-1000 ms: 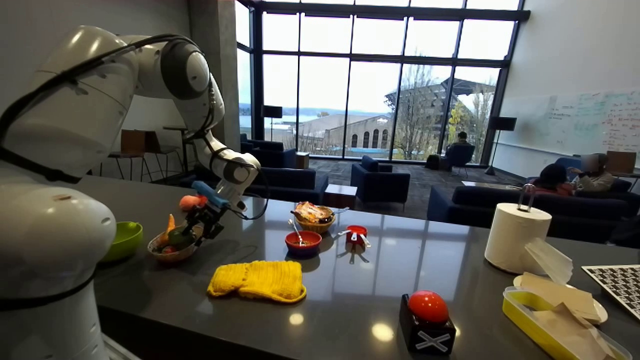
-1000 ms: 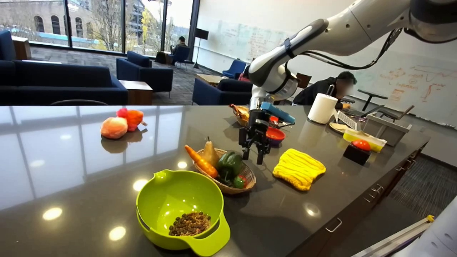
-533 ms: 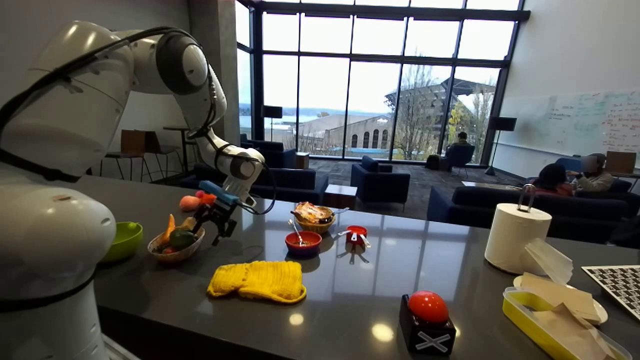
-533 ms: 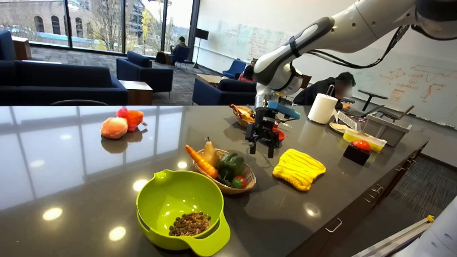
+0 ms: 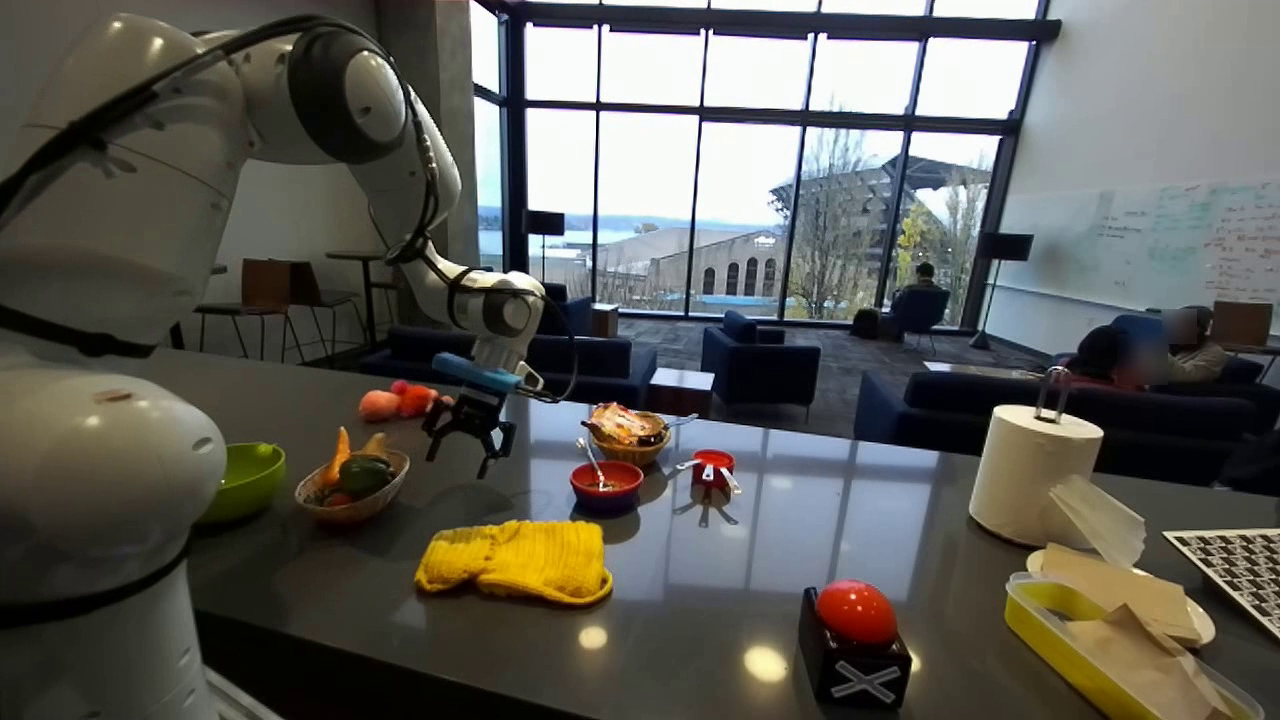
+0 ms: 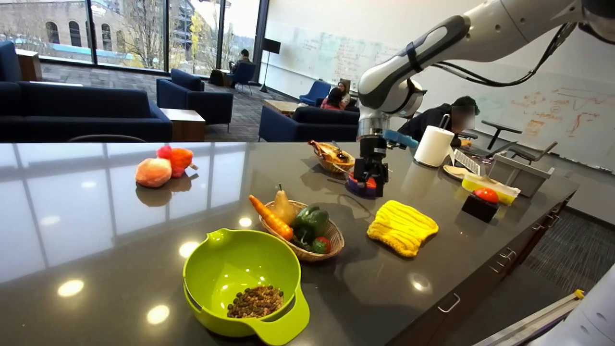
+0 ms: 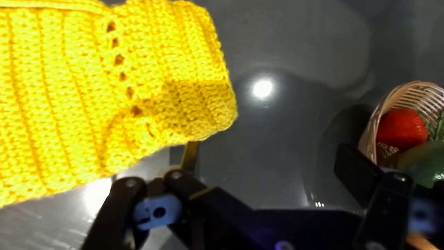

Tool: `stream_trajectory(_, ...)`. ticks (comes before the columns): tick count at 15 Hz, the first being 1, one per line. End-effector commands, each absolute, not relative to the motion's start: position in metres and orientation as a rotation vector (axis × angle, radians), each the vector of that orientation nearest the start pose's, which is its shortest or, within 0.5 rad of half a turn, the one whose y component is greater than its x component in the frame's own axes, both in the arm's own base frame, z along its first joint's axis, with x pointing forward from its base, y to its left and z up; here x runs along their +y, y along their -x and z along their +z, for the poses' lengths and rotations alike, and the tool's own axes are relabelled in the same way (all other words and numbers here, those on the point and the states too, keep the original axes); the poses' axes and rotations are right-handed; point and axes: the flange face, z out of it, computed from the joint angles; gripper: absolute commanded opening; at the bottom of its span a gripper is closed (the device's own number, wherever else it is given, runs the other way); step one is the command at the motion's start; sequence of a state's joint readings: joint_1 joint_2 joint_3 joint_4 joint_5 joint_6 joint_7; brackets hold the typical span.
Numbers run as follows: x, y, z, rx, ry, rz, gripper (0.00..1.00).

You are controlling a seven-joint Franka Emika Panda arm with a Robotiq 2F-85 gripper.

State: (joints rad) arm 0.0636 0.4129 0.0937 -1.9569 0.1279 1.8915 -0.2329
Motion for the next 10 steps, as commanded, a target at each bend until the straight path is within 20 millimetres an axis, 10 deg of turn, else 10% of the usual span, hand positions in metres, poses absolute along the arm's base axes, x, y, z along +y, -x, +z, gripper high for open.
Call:
stream_trajectory(1,0.071,-0.552,0.264,-0.609,2.912,0.566,1.00)
stream_trajectory(10,0.030,-0.582,0.286,-0.907,2.942,0.310,1.00)
